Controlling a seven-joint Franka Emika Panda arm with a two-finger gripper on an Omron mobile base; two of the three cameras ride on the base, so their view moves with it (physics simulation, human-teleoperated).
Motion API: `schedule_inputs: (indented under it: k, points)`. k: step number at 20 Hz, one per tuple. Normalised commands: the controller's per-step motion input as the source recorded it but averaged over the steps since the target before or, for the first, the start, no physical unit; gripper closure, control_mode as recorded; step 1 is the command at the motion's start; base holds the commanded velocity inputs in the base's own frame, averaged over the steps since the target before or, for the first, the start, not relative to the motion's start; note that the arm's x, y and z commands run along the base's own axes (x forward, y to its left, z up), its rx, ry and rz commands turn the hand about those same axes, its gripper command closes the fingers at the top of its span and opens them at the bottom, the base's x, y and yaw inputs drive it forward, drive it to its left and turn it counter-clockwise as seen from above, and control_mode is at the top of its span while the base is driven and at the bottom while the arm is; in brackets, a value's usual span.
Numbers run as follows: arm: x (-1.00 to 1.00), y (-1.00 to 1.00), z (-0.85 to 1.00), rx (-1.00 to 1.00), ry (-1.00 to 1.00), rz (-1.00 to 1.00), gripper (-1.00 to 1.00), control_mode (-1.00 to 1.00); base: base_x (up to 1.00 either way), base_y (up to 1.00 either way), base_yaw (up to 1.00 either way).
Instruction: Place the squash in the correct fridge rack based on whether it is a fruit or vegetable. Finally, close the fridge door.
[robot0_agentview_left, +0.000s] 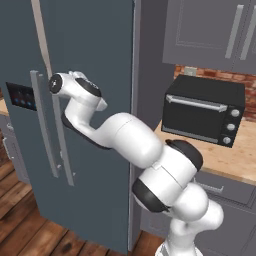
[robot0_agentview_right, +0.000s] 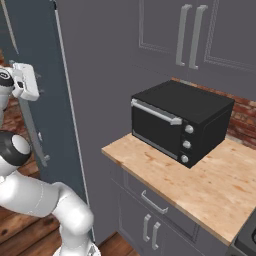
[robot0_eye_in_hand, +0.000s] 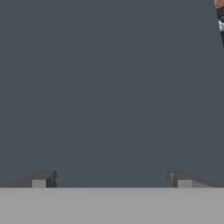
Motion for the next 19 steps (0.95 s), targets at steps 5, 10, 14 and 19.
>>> schedule_inputs:
  k: [5, 10, 14, 19]
  points:
    - [0.23, -0.46, -0.14, 0.0, 0.0, -0.12, -1.0, -1.0, 0.0, 0.0, 0.0]
    - [0.16, -0.47, -0.14, 0.0, 0.0, -0.11, -1.0, -1.0, 0.0, 0.0, 0.0]
    - [0.16, -0.46, -0.16, 0.0, 0.0, -0.11, -1.0, -1.0, 0.0, 0.0, 0.0]
    - [0.17, -0.42, -0.14, 0.0, 0.0, -0.1, -1.0, -1.0, 0.0, 0.0, 0.0]
